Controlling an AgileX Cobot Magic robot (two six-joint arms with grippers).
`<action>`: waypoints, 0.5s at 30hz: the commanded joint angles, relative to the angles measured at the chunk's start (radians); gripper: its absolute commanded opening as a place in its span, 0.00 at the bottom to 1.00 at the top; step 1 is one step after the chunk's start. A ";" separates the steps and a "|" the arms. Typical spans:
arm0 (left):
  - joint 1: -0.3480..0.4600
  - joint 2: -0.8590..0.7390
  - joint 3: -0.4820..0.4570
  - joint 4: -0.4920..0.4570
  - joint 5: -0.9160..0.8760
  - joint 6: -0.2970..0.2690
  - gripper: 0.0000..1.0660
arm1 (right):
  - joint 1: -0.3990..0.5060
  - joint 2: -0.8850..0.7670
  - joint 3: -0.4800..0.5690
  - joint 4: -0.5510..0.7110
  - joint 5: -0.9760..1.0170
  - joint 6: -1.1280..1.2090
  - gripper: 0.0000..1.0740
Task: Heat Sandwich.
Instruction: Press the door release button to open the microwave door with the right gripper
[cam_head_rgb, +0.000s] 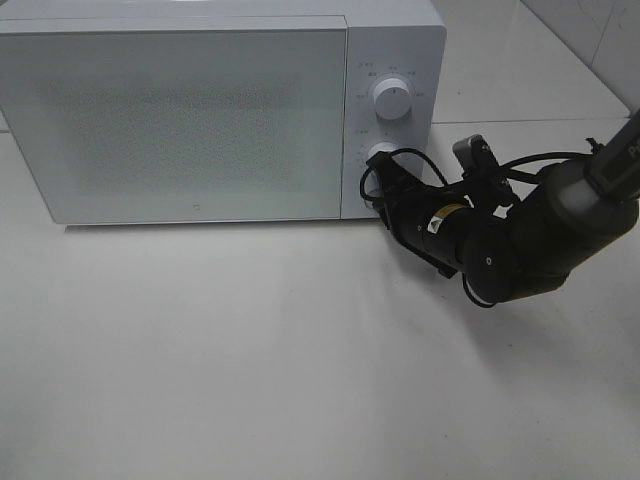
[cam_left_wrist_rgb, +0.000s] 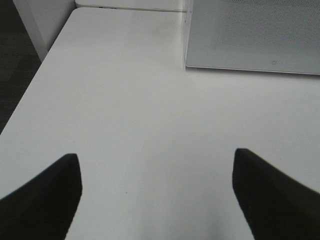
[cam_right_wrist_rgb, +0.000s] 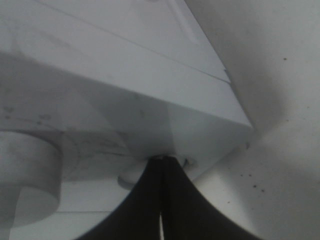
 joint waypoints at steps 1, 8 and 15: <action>0.004 -0.006 0.002 -0.006 -0.017 -0.002 0.73 | -0.001 -0.003 -0.041 -0.001 -0.017 -0.040 0.00; 0.004 -0.006 0.002 -0.006 -0.017 -0.002 0.73 | -0.001 -0.003 -0.076 0.015 -0.027 -0.072 0.00; 0.004 -0.006 0.002 -0.006 -0.017 -0.002 0.73 | -0.001 -0.002 -0.082 0.094 -0.127 -0.089 0.00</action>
